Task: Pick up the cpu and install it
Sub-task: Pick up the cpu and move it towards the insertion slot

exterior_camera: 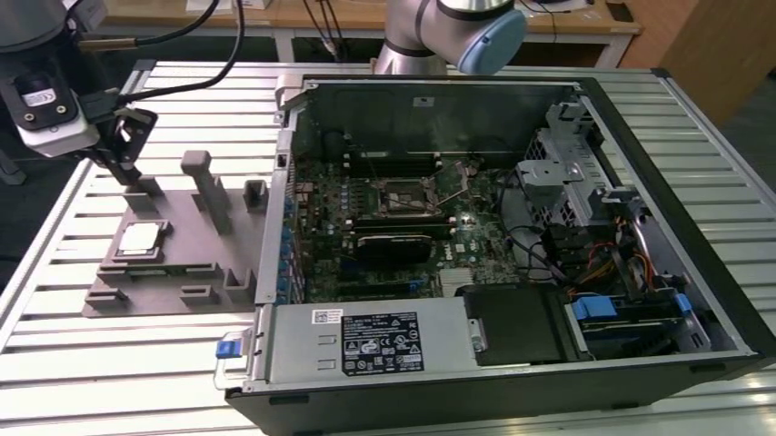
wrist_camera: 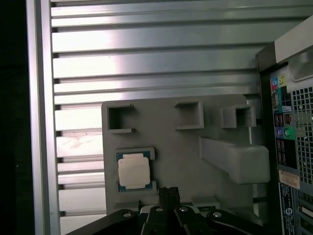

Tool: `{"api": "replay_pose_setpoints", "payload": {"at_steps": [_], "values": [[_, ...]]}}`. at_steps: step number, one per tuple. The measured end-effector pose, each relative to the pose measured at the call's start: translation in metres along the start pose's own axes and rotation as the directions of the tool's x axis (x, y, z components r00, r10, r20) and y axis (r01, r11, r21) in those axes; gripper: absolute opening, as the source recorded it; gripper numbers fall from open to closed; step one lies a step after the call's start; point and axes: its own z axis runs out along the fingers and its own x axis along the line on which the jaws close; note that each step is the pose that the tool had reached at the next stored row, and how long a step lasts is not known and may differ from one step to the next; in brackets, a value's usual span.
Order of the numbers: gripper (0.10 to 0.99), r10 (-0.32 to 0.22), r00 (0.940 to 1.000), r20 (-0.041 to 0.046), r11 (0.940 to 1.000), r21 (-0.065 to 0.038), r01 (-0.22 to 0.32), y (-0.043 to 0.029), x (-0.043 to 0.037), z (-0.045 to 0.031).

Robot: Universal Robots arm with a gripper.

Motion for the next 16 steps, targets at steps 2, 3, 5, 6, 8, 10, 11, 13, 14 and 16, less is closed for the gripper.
{"api": "replay_pose_setpoints", "payload": {"at_steps": [2, 3, 5, 6, 8, 10, 11, 13, 14, 16], "values": [[0.106, 0.000, 1.0000, 0.0000, 1.0000, 0.000, 0.000, -0.0001, 0.0002, 0.0014], [0.106, 0.000, 1.0000, 0.0000, 1.0000, 0.000, 0.000, -0.0001, 0.0003, 0.0020], [0.106, 0.000, 1.0000, 0.0000, 1.0000, 0.000, 0.000, -0.0002, 0.0006, 0.0034], [0.106, 0.000, 1.0000, 0.0000, 1.0000, 0.000, 0.000, -0.0003, 0.0007, 0.0040], [0.106, 0.000, 1.0000, 0.0001, 1.0000, 0.000, 0.000, -0.0003, 0.0010, 0.0053], [0.106, 0.000, 1.0000, 0.0000, 1.0000, 0.000, 0.000, -0.0004, 0.0012, 0.0065], [0.106, 0.000, 1.0000, 0.0000, 1.0000, 0.000, 0.000, -0.0004, 0.0013, 0.0071], [0.106, 0.000, 1.0000, 0.0000, 1.0000, 0.000, 0.000, -0.0005, 0.0015, 0.0083], [0.106, 0.000, 1.0000, 0.0000, 1.0000, 0.000, 0.000, -0.0006, 0.0016, 0.0090], [0.106, 0.000, 1.0000, 0.0000, 1.0000, 0.000, 0.000, -0.0006, 0.0018, 0.0101]]}}
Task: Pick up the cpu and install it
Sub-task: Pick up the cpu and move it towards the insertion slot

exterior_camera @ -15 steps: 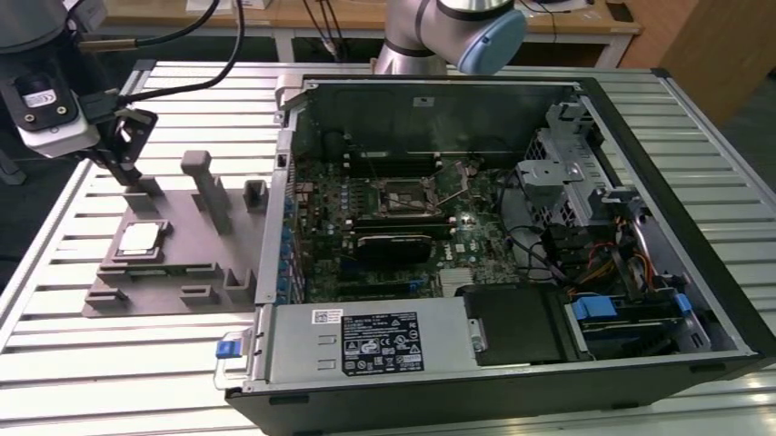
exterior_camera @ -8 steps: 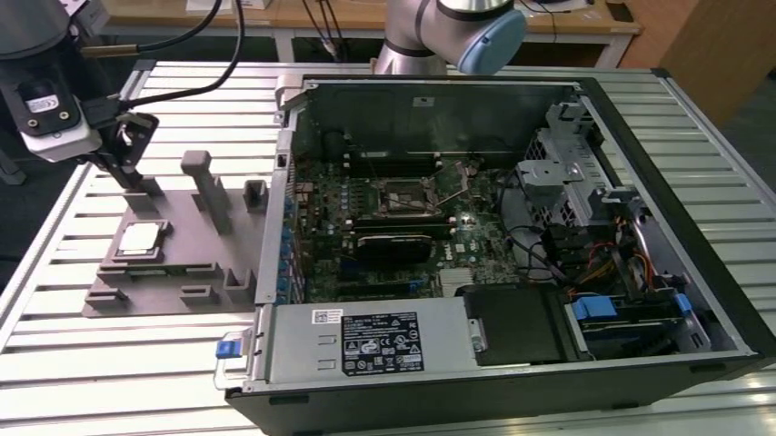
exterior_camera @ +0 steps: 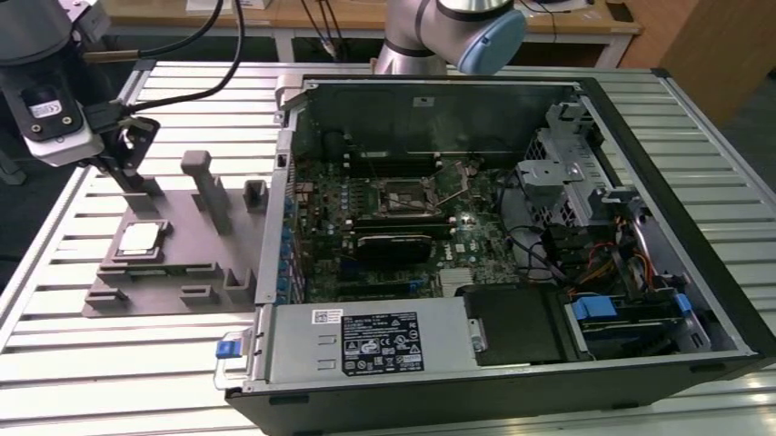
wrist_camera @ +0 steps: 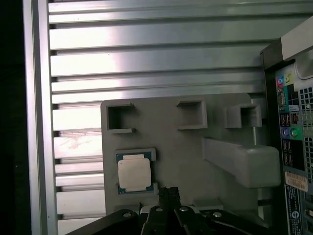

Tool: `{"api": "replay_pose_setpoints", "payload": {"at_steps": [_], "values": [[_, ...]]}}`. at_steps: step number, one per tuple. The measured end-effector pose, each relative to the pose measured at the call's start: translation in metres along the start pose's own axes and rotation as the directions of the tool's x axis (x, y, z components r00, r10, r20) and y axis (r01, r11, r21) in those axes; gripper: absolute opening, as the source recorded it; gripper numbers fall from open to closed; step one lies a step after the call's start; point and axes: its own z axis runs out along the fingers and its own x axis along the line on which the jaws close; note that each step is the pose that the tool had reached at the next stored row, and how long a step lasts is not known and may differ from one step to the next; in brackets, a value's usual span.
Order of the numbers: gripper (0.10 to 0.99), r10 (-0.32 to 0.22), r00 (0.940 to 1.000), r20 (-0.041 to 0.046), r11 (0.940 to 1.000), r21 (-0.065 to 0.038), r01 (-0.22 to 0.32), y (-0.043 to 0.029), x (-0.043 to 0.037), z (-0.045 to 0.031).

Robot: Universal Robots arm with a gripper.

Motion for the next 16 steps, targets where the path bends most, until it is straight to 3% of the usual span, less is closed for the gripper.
{"api": "replay_pose_setpoints", "payload": {"at_steps": [16], "values": [[0.106, 0.000, 1.0000, 0.0000, 1.0000, 0.000, 0.000, -0.0009, 0.0017, 0.0108]]}}
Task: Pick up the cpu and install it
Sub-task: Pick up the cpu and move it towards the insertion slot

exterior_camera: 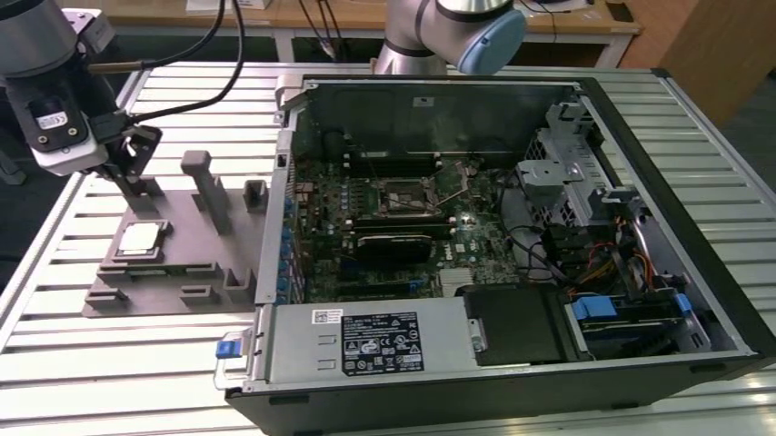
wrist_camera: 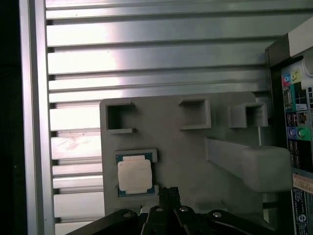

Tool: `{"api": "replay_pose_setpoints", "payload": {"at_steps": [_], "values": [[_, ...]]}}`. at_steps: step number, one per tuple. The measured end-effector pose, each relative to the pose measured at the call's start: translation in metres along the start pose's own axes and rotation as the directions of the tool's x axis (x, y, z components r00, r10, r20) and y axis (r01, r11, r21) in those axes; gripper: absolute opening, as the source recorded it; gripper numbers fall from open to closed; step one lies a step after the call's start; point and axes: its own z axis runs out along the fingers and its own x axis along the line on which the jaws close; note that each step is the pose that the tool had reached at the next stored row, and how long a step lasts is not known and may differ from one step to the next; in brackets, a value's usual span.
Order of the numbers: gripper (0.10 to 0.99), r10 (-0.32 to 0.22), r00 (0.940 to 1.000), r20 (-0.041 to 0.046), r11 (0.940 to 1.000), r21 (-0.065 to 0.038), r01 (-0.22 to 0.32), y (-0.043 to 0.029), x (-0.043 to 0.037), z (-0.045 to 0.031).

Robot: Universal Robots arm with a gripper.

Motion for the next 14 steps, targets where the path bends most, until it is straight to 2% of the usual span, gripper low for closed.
{"api": "replay_pose_setpoints", "payload": {"at_steps": [14], "values": [[0.106, 0.000, 1.0000, 0.0000, 1.0000, 0.000, 0.000, -0.0032, 0.0058, 0.0142]]}}
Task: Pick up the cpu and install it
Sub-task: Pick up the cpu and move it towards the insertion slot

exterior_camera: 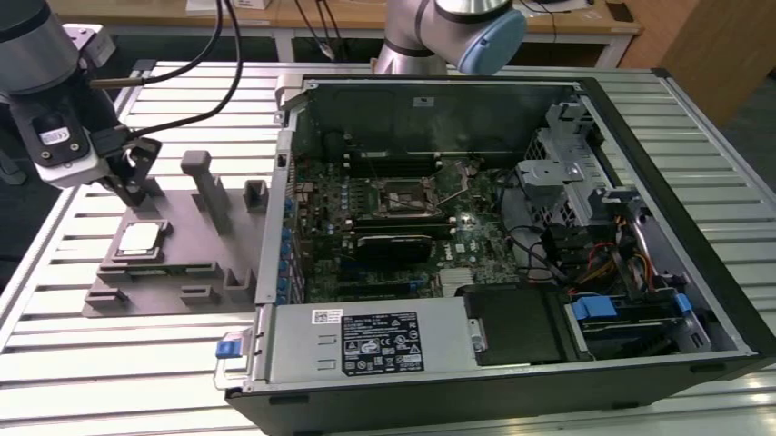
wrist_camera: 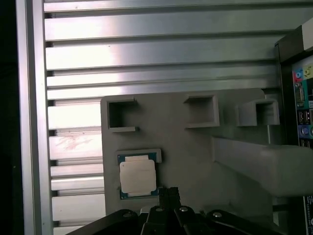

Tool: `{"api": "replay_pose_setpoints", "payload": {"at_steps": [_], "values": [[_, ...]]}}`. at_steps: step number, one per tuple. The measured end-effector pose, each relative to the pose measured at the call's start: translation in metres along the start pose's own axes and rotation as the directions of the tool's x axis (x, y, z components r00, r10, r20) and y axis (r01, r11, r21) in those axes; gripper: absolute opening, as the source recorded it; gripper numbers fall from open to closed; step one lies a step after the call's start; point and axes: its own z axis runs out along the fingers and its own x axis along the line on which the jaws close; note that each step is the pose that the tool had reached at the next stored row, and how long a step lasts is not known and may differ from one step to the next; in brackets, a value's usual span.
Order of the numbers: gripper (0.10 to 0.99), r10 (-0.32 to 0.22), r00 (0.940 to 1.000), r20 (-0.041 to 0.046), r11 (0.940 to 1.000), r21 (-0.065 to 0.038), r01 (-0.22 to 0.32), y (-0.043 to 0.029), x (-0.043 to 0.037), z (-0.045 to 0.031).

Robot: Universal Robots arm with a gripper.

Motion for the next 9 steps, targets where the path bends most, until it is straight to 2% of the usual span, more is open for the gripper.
{"api": "replay_pose_setpoints", "payload": {"at_steps": [9], "values": [[0.106, 0.000, 1.0000, 0.0000, 1.0000, 0.000, 0.000, -0.0018, 0.0053, 0.0111]]}}
